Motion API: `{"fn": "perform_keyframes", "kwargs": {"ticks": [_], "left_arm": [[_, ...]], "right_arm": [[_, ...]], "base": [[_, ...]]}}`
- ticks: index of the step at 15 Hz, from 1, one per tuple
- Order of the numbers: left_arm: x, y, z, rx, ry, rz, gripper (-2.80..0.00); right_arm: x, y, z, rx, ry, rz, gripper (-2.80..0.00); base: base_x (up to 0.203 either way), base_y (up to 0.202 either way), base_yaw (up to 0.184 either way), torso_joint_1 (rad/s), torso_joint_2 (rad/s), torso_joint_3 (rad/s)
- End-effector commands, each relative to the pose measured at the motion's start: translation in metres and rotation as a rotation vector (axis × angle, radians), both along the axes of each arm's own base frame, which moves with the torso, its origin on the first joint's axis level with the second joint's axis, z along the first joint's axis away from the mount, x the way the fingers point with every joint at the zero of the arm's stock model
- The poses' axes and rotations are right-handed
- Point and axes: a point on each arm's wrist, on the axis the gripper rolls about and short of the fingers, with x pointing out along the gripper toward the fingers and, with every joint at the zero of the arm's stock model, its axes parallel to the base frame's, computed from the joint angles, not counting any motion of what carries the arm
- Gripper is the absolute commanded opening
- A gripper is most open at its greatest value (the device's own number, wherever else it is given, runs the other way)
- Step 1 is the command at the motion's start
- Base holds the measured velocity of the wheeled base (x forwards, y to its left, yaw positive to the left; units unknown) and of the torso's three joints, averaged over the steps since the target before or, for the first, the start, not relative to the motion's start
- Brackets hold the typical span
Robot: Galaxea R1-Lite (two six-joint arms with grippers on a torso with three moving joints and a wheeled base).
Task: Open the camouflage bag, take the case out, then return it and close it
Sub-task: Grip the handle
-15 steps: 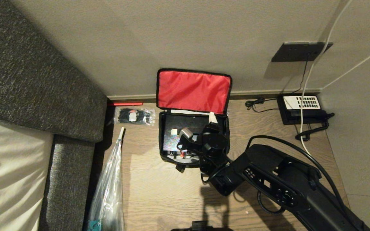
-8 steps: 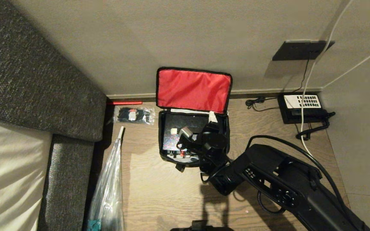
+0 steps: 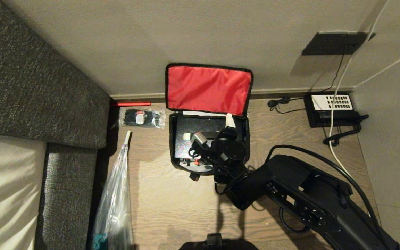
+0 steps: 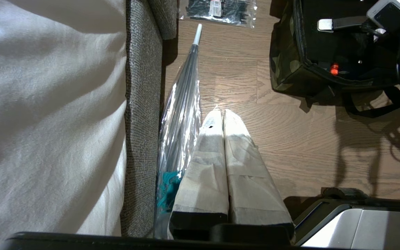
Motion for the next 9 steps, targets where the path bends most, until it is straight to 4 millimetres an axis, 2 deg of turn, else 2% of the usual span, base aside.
{"fn": "perform_keyframes", "kwargs": {"ticks": [1, 9], "left_arm": [[0.0001, 0.0, -0.0009, -0.001, 0.001, 0.001, -2.8], [0.0001, 0.0, -0.0009, 0.001, 0.001, 0.001, -2.8]], "right_arm": [[0.0001, 0.0002, -0.0039, -0.011, 0.006, -0.005, 0.0], [-0.0003, -0.0012, -0.0067, -0.031, 0.016, -0.01, 0.0]], "base": [[0.0, 0.0, 0.0, 0.0, 0.0, 0.0], [0.0, 0.0, 0.0, 0.0, 0.0, 0.0]]}}
